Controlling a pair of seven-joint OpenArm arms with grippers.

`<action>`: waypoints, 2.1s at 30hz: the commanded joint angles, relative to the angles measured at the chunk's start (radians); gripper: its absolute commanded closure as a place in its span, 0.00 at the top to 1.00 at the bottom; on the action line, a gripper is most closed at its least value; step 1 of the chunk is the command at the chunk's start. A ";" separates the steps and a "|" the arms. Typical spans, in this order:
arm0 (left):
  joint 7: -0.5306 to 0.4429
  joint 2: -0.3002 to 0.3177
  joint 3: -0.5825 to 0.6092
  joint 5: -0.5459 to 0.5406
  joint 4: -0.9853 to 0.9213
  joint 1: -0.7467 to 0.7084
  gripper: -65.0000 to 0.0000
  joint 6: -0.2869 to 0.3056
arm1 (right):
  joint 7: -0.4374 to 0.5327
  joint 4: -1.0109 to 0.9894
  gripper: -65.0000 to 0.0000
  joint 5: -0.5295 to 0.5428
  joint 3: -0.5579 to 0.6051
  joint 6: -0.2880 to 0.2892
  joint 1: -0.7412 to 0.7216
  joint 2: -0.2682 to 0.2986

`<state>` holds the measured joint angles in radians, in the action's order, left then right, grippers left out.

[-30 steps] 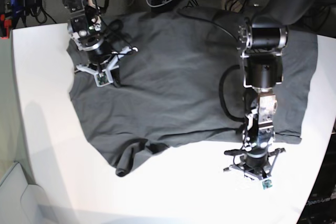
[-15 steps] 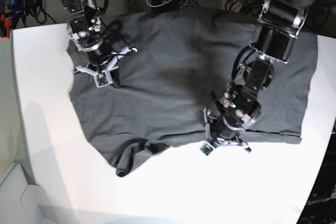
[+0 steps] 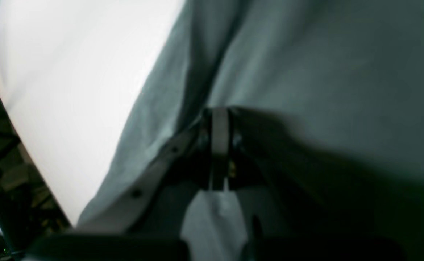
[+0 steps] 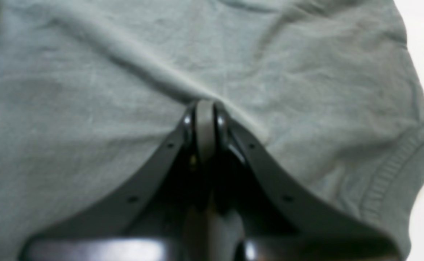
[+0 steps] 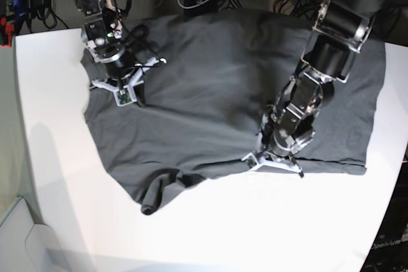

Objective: Layout the t-shirt on the table in an organized manner, then fold the t-shirt properly

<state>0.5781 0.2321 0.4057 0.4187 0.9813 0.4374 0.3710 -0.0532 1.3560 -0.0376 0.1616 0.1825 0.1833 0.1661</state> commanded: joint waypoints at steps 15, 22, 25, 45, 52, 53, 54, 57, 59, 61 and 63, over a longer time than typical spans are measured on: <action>-0.358 -0.033 -0.127 0.007 -0.249 0.162 0.00 -0.392 | -0.092 -0.010 0.00 -0.017 -0.006 -0.004 0.011 0.013; -0.381 -0.053 -0.228 0.007 -0.249 0.205 0.00 -0.511 | -0.092 -0.010 0.00 -0.017 -0.006 -0.004 0.011 0.026; -0.376 -0.053 -0.219 0.015 -0.167 0.159 0.00 -0.406 | -0.092 -0.010 0.00 -0.017 -0.006 -0.004 0.009 0.026; -0.194 -0.004 -0.106 0.273 0.150 -0.005 0.00 0.184 | -0.092 -0.010 0.00 -0.017 -0.006 -0.004 0.008 0.025; -0.131 0.025 -0.037 0.266 0.046 0.031 0.00 0.181 | -0.092 -0.010 0.00 -0.017 -0.006 -0.004 0.008 0.025; -0.134 0.023 -0.037 0.265 0.009 0.048 0.00 0.179 | -0.092 -0.010 0.00 -0.017 -0.006 -0.004 0.008 0.025; -0.134 0.020 -0.038 0.263 -0.034 0.064 0.00 0.179 | -0.092 -0.010 0.00 -0.017 -0.006 -0.004 0.008 0.025; -0.135 -0.017 -0.041 0.262 -0.146 0.105 0.00 0.174 | -0.092 -0.010 0.00 -0.017 -0.006 -0.004 0.008 0.025; -0.148 -0.024 -0.041 0.260 -0.218 0.133 0.00 0.115 | -0.092 -0.010 0.00 -0.017 -0.006 -0.004 0.009 0.026; -0.224 -0.041 -0.041 0.260 -0.299 0.162 0.00 0.003 | -0.093 -0.010 0.00 -0.017 -0.007 -0.004 0.009 0.026; -0.304 -0.053 -0.041 0.260 -0.355 0.179 0.00 -0.120 | -0.093 -0.010 0.00 -0.017 -0.006 -0.004 0.009 0.026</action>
<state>0.2672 0.1757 0.3668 0.6765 0.6132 0.5903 0.2443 -0.0566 1.3563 -0.0364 0.1581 0.1844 0.1810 0.1825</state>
